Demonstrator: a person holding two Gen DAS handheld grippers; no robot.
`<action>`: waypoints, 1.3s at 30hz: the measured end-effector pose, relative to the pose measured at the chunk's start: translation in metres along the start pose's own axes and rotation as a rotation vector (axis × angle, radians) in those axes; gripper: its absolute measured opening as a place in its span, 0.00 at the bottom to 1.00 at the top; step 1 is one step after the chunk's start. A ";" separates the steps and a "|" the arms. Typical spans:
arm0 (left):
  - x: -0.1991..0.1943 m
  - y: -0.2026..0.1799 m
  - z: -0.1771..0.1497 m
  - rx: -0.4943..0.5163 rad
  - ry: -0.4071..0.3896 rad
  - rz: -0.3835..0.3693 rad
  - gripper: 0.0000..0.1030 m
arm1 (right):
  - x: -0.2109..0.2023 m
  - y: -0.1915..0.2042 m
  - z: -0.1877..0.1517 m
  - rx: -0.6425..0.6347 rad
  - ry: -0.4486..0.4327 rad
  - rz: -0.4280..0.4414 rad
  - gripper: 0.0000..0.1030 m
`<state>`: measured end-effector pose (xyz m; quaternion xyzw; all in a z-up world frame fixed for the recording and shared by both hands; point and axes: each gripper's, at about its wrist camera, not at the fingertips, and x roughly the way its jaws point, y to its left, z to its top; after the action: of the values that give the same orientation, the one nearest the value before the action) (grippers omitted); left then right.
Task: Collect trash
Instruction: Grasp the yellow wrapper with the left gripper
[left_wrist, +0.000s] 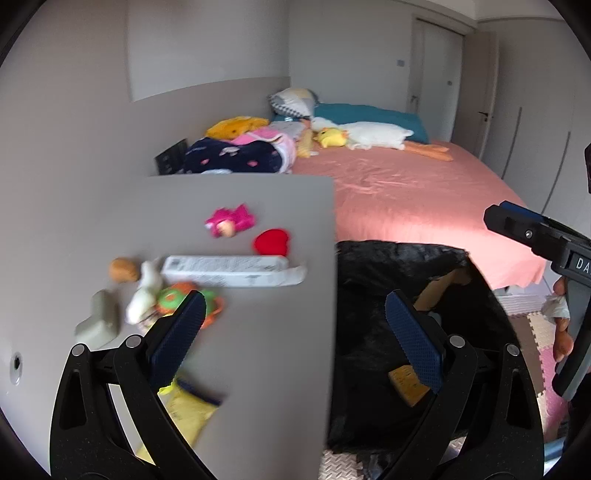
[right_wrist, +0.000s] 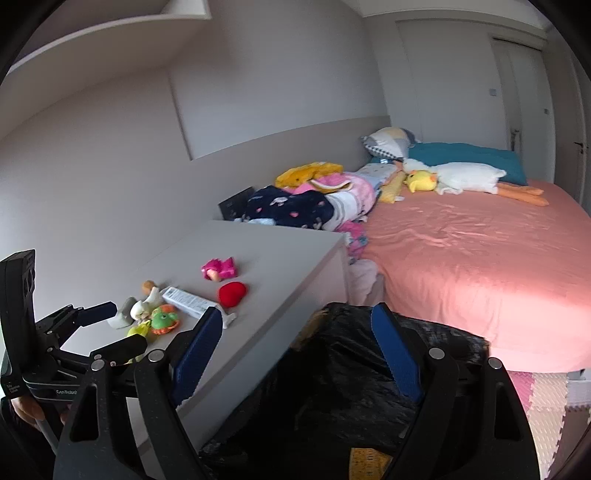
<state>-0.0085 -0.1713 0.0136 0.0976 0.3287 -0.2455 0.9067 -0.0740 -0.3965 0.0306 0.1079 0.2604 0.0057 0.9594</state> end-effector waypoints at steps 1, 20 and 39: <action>0.000 0.005 -0.003 -0.004 0.007 0.009 0.92 | 0.003 0.004 0.000 -0.002 0.004 0.006 0.81; -0.013 0.088 -0.069 -0.038 0.151 0.132 0.92 | 0.073 0.073 -0.007 -0.096 0.126 0.130 0.81; 0.010 0.117 -0.105 -0.087 0.280 0.096 0.41 | 0.129 0.121 -0.005 -0.244 0.221 0.164 0.81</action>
<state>-0.0002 -0.0384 -0.0713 0.1071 0.4571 -0.1712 0.8662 0.0403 -0.2690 -0.0129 0.0105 0.3518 0.1272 0.9273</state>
